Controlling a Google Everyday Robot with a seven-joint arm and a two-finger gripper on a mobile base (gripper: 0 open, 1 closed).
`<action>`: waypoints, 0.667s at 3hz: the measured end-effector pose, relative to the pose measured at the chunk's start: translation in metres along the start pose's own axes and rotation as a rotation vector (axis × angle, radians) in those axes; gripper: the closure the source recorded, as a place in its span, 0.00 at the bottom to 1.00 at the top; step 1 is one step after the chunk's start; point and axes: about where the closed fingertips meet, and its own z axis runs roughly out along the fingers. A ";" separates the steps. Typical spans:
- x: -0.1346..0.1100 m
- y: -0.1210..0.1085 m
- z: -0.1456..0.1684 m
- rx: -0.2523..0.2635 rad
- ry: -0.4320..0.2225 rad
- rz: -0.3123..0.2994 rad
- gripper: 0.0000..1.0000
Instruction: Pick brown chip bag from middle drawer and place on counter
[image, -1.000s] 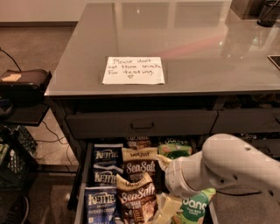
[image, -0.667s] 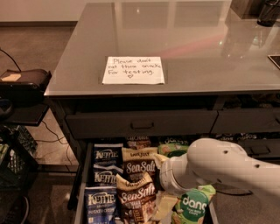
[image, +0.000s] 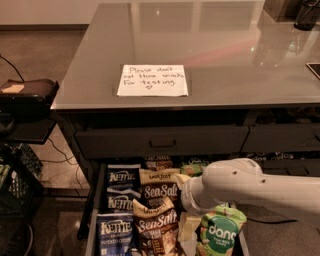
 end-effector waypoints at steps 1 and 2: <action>0.021 -0.003 0.021 -0.018 0.021 0.005 0.00; 0.036 -0.002 0.043 -0.054 0.022 0.027 0.00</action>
Offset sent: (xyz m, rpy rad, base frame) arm 0.0159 -0.0228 -0.0862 -0.0210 0.1169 -0.0196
